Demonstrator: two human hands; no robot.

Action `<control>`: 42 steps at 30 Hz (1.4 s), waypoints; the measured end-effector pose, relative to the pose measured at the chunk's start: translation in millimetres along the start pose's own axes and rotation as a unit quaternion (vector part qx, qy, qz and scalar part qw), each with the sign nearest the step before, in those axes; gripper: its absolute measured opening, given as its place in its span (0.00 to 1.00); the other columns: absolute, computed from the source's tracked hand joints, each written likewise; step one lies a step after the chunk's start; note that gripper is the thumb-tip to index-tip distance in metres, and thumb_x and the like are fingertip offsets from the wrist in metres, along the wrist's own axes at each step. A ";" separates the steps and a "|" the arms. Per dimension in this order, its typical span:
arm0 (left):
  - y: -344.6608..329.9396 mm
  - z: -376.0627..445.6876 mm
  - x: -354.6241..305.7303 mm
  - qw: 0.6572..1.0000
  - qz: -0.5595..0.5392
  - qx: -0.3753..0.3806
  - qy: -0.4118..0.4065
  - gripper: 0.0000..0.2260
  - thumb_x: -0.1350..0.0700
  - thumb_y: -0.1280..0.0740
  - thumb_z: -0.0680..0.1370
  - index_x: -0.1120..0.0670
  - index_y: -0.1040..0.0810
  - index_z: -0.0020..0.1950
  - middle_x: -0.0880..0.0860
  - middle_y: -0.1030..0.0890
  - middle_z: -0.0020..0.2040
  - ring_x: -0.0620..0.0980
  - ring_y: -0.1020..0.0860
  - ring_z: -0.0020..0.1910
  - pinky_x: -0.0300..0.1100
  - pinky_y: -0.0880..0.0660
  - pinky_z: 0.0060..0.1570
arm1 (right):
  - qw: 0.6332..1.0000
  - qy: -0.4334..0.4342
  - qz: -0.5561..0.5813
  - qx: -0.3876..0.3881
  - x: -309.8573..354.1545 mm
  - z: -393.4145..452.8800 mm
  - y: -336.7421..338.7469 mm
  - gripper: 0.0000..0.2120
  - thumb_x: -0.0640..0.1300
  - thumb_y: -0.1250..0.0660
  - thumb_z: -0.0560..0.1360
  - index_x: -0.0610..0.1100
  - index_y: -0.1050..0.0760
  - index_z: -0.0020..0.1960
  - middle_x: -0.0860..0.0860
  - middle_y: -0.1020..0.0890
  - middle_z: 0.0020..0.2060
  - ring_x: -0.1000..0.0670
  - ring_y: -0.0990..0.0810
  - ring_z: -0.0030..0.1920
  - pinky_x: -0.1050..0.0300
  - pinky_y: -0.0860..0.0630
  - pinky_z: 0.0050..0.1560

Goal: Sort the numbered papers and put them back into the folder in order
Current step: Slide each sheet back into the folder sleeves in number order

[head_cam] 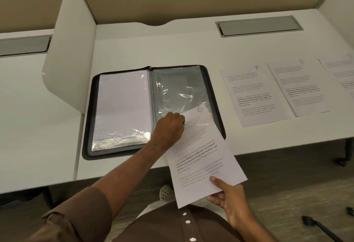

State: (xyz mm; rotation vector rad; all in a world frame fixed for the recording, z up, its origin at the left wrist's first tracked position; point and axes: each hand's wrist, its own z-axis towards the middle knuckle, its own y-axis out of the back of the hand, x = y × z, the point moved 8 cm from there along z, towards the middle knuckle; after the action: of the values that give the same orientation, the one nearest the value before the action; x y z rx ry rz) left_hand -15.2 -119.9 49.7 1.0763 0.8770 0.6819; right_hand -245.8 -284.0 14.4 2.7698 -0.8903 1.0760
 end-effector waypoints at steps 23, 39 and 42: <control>-3.0 -0.8 -9.2 0.995 -0.076 0.023 0.055 0.04 0.54 0.31 0.80 0.53 0.21 0.52 0.51 0.17 0.49 0.51 0.20 0.43 0.45 0.21 0.38 | 0.997 0.072 -0.004 0.000 9.7 12.2 -33.8 0.24 0.35 0.25 0.72 0.48 0.26 0.65 0.45 0.17 0.58 0.44 0.15 0.55 0.47 0.15 0.40; 5.4 -5.2 -14.4 0.994 -0.095 0.024 0.040 0.10 0.47 0.31 0.80 0.52 0.20 0.55 0.49 0.18 0.48 0.48 0.22 0.45 0.42 0.26 0.39 | 0.992 0.060 -0.106 0.010 26.9 69.2 -78.0 0.13 0.44 0.29 0.79 0.46 0.24 0.62 0.46 0.15 0.51 0.45 0.13 0.44 0.54 0.15 0.39; 4.1 -7.5 -19.2 0.993 -0.108 0.033 0.019 0.10 0.48 0.29 0.79 0.51 0.20 0.56 0.50 0.18 0.49 0.48 0.21 0.46 0.41 0.25 0.41 | 0.982 0.078 -0.170 -0.007 22.3 70.2 -66.6 0.11 0.45 0.32 0.81 0.38 0.19 0.56 0.47 0.12 0.41 0.47 0.13 0.40 0.58 0.17 0.37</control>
State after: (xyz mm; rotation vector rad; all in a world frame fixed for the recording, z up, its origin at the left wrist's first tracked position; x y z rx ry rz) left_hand -31.4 -131.0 57.1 1.0128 1.0378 0.4970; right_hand -154.8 -256.0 -13.8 2.6445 -0.3851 1.1925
